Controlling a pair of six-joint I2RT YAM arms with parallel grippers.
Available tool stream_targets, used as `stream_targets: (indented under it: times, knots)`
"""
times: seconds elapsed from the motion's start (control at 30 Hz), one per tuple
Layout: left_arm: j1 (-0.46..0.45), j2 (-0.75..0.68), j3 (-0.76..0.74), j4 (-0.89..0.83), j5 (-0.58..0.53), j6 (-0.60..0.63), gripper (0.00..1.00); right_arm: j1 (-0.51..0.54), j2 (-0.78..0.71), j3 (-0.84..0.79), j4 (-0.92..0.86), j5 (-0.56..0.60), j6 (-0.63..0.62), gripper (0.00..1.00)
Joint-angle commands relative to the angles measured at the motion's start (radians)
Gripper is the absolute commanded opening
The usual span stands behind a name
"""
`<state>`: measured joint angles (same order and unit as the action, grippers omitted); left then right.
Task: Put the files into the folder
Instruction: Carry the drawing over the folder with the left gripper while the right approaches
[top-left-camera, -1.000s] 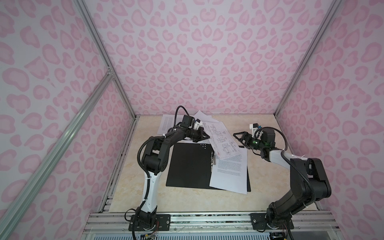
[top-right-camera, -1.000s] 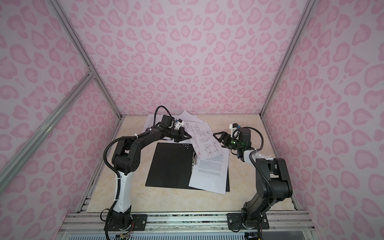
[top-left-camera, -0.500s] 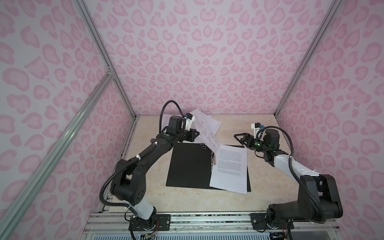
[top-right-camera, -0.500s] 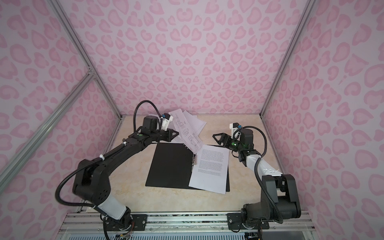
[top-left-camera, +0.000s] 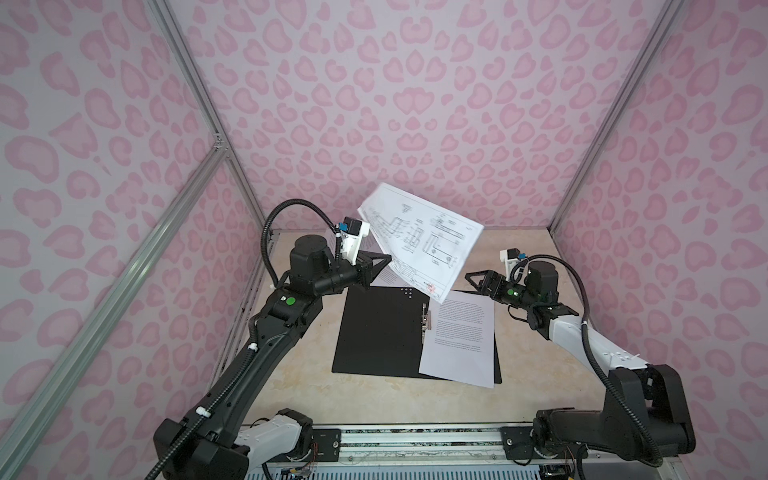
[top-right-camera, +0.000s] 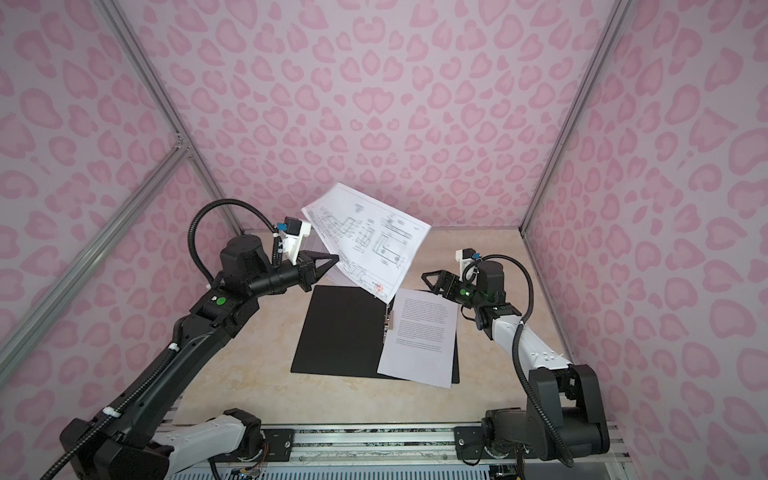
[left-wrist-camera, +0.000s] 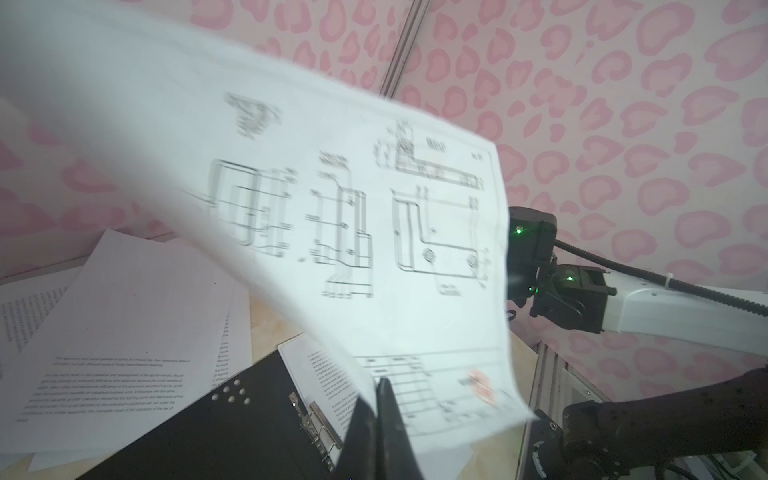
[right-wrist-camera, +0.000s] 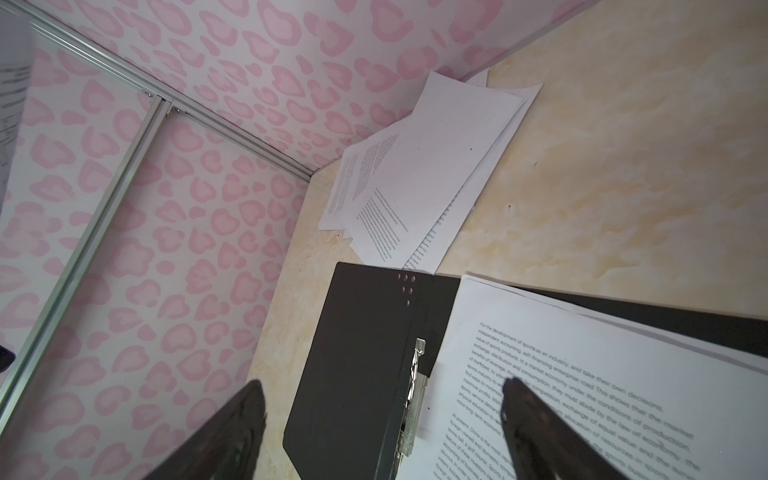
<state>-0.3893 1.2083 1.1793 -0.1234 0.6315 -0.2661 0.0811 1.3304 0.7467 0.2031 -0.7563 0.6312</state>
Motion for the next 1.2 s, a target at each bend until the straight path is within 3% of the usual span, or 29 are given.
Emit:
stream_targets:
  times: [0.0,0.13,0.23,0.43,0.57,0.77,0.9,1.17]
  knots:
    - [0.001,0.070,0.045,0.025,0.129,-0.016,0.04,-0.011,-0.012,0.014,-0.026,0.034,-0.019,0.89]
    - [-0.001,0.171,0.137,-0.039,0.265,0.021,0.04,-0.021,-0.042,0.046,-0.091,0.080,-0.057,0.89]
    - [-0.001,0.204,0.155,-0.044,0.342,0.067,0.04,-0.076,-0.063,0.024,-0.050,0.098,-0.006,0.89]
    - [-0.005,0.239,0.197,-0.055,0.458,0.098,0.04,-0.196,-0.041,-0.030,0.244,-0.034,0.128,0.93]
    - [-0.011,0.269,0.213,-0.054,0.517,0.097,0.04,-0.183,0.032,0.029,0.407,-0.170,0.160,0.96]
    - [-0.024,0.310,0.226,-0.029,0.578,0.084,0.04,-0.148,0.183,0.064,0.879,-0.332,0.443,0.96]
    - [-0.032,0.327,0.226,0.001,0.599,0.065,0.04,-0.090,0.266,0.128,0.902,-0.361,0.461,0.95]
    - [-0.033,0.356,0.230,0.013,0.583,0.051,0.04,-0.064,0.307,0.111,1.139,-0.402,0.617,0.81]
